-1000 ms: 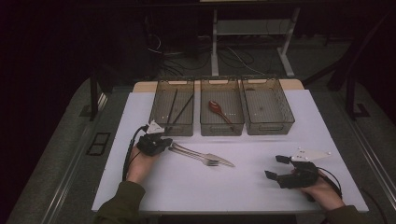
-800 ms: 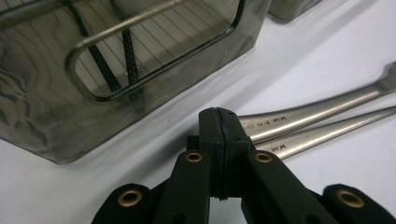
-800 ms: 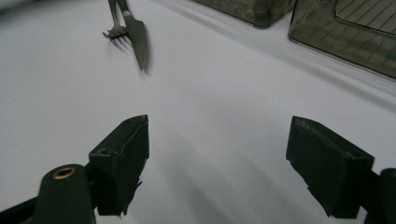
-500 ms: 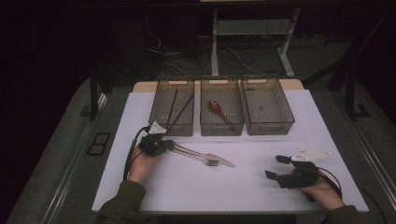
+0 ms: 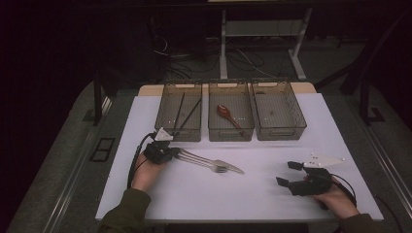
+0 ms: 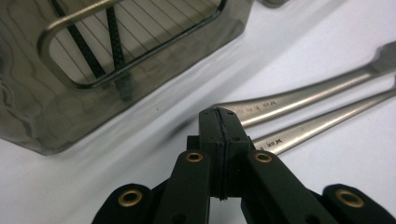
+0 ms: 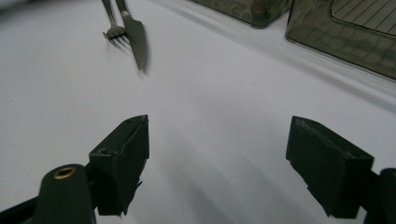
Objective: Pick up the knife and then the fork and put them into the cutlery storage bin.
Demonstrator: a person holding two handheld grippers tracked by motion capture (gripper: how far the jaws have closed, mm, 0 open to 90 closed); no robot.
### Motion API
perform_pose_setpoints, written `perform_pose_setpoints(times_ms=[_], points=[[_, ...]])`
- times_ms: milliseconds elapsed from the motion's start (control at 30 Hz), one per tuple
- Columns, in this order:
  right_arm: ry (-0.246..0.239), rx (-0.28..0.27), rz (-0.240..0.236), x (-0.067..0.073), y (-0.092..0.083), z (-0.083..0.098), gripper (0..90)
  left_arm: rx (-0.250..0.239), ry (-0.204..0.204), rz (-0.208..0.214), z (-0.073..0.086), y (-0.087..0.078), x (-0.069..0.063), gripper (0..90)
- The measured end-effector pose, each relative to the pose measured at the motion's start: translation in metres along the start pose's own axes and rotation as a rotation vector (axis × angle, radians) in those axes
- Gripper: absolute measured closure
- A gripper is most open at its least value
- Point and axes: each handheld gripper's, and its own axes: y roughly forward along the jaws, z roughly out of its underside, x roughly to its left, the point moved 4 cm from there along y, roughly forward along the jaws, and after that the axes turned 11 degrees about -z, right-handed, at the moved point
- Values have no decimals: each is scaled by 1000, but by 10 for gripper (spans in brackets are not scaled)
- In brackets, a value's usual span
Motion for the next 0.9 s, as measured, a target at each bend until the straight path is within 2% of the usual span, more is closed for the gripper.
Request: perform_pose_setpoints(times_ms=[267, 300, 733, 900], points=[[-2, 0, 0, 0, 0, 0, 205, 22, 42, 17, 6, -8, -3, 888], [-2, 0, 0, 0, 0, 0, 206, 22, 36, 22, 7, -10, -5, 888], [-1, 1, -2, 1, 0, 0, 206, 50, 70, 71, 21, -28, -17, 888], [-2, 1, -3, 1, 0, 0, 205, 51, 68, 102, 29, -36, -23, 888]])
